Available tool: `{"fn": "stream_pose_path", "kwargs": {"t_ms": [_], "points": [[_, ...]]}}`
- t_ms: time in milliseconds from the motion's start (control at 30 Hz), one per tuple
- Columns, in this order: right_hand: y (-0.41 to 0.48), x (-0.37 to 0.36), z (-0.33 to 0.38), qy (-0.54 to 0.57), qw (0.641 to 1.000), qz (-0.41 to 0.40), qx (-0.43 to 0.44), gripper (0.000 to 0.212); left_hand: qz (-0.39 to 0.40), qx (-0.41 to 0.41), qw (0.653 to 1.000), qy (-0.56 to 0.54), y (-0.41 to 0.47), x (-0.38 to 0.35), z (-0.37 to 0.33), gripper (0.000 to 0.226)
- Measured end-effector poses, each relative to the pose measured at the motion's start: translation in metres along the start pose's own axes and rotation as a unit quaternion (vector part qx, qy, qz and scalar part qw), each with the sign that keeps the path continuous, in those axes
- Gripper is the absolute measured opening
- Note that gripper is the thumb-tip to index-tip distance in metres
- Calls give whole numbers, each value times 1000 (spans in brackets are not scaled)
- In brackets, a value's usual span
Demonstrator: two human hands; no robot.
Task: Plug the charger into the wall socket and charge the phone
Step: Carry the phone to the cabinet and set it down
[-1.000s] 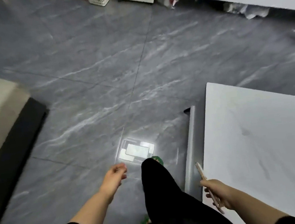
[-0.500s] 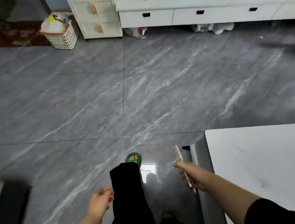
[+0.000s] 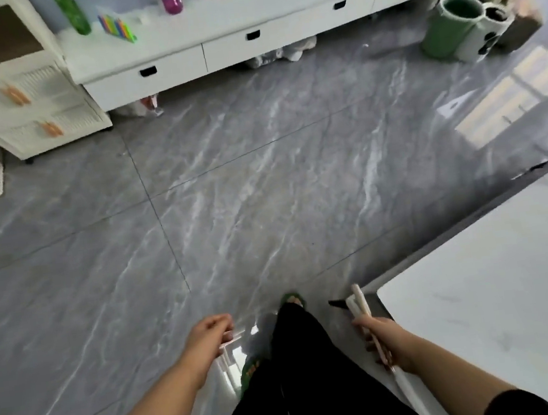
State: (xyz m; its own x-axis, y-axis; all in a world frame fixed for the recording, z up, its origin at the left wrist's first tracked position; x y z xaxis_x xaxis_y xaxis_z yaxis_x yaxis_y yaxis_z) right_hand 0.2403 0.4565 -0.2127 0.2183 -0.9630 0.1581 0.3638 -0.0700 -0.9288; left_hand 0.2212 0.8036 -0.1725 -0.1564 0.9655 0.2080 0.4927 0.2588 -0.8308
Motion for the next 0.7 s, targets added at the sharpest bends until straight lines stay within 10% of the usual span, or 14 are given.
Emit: {"fn": "stream_pose_path", "kwargs": {"t_ms": [700], "points": [[152, 76, 389, 55, 998, 18, -7, 33, -19, 13, 993, 114, 228, -63, -339, 22]]}}
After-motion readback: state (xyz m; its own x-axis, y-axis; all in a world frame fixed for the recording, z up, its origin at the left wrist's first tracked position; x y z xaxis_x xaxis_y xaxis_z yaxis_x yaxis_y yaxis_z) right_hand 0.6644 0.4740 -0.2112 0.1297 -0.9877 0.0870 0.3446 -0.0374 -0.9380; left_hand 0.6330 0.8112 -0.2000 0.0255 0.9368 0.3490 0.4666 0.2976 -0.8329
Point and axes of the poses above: each hand's wrist, its own y-axis towards the middle knuckle, its own x-axis out of the back of the hand, z = x × y, the point moved 5 cm from there along y, towards the middle knuckle, and after that the axes turned 3 degrees about y, right-handed, at the moved point
